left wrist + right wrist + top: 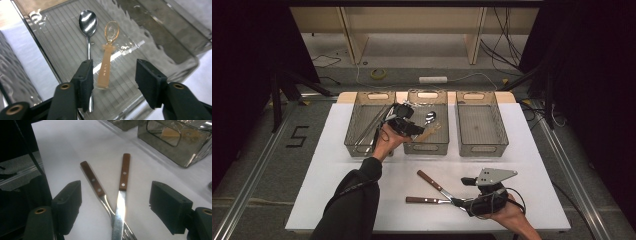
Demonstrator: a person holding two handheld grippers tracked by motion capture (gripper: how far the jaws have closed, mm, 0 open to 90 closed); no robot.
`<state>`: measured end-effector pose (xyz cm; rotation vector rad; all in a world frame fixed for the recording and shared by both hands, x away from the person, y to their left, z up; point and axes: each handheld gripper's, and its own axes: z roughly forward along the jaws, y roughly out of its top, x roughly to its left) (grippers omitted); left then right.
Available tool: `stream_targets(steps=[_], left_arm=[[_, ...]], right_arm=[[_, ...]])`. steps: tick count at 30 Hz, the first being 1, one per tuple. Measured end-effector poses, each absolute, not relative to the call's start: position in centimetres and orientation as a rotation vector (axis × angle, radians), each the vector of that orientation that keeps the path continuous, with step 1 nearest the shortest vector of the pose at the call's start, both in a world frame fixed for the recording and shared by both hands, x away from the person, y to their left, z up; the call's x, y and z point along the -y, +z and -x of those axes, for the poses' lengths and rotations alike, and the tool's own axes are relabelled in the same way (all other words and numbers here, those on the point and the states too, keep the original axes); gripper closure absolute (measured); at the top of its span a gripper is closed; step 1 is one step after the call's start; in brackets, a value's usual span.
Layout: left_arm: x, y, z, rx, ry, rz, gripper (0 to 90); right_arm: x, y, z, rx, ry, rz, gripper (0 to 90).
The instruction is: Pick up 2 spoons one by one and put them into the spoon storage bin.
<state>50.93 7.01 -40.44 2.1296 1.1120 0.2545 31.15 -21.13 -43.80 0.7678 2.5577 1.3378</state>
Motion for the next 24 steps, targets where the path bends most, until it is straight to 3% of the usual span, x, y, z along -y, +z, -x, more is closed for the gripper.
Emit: stream_targets(steps=[24], left_arm=[[-10.8,-39.7,-45.3,-0.979,0.216,-2.044,29.0]], right_arm=[[20.8,-43.9,-31.6,-2.565,1.268,-0.847,28.1]])
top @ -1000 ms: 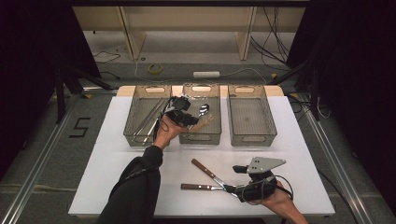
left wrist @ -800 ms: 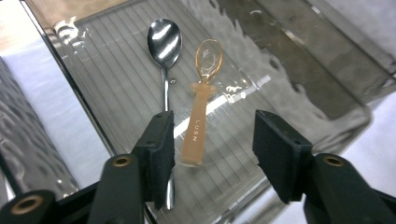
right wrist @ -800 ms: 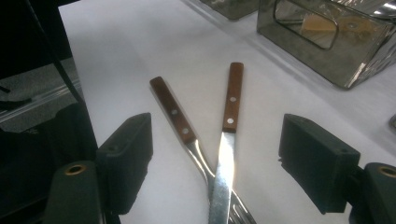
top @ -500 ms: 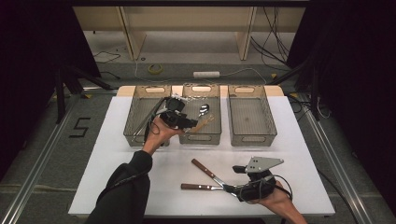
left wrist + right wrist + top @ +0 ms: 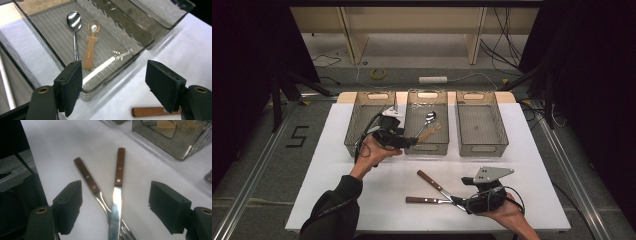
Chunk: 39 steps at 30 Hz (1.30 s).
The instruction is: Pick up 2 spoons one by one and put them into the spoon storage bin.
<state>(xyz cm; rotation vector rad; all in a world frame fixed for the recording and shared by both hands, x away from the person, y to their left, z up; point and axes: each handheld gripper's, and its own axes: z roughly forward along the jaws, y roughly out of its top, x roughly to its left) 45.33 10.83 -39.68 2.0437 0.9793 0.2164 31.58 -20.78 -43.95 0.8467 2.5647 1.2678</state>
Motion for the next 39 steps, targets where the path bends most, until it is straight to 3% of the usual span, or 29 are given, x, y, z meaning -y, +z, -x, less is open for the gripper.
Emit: stream_targets(steps=[39], left_arm=[[-16.6,-41.9,-35.7,-0.917,0.307,-1.933,19.8]], right_arm=[[16.7,-43.4,-36.6,-2.766,0.889,-0.929,28.4]])
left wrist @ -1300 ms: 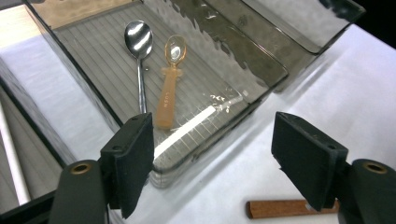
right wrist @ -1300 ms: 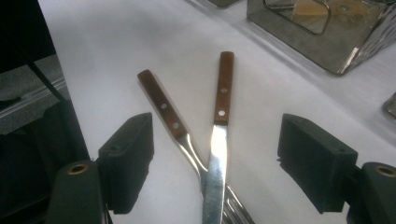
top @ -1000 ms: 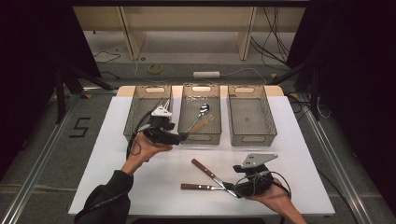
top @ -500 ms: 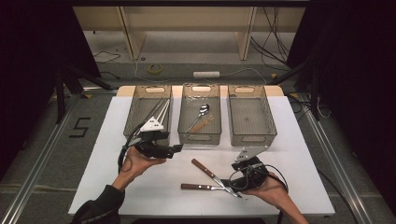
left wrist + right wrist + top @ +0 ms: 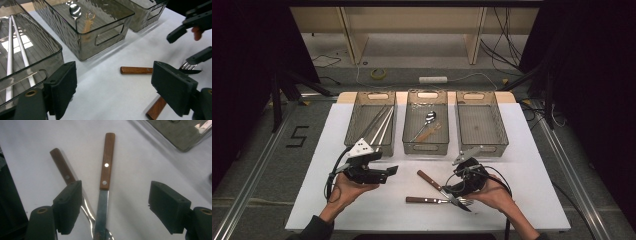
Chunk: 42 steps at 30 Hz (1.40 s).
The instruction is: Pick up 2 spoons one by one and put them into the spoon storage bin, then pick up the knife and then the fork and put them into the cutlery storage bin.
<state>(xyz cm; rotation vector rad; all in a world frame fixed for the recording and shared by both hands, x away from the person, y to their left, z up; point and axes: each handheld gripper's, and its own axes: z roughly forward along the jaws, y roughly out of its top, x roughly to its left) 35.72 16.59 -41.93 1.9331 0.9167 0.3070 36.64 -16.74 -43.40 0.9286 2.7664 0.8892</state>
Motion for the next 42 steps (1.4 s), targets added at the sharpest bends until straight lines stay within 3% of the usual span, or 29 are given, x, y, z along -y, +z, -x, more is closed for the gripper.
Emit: stream_targets(steps=[28,42], left_arm=[[-17.9,-42.2,-33.2,-0.907,0.398,-1.871,19.4],[-18.1,-42.2,-32.3,-0.895,0.421,-1.872,19.2]], right_arm=[[12.9,-44.6,-38.4,-2.857,0.691,-0.89,37.8],[12.2,-45.1,-38.6,-2.905,0.641,-0.878,48.5]])
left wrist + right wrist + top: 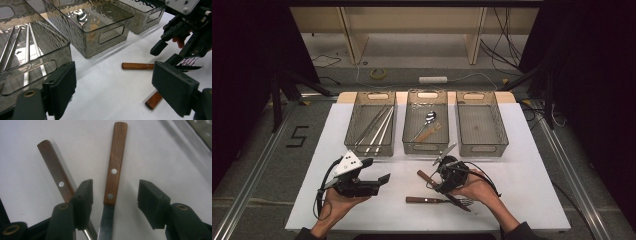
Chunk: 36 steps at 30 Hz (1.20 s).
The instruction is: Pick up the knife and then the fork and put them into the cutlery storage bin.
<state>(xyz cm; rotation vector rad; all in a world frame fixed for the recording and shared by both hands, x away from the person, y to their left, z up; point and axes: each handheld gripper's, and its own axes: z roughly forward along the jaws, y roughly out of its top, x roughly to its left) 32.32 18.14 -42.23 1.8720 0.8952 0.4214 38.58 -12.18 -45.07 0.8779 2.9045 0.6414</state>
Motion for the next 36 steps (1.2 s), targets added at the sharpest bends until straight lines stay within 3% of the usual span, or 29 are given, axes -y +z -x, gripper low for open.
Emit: stream_targets(steps=[16,36], left_arm=[[-18.2,-42.4,-31.8,-0.888,0.424,-1.873,19.2],[-18.0,-42.5,-31.7,-0.879,0.427,-1.883,19.2]], right_arm=[[11.2,-45.6,-38.4,-2.923,0.553,-0.846,63.3],[10.9,-46.1,-38.5,-2.928,0.491,-0.828,71.1]])
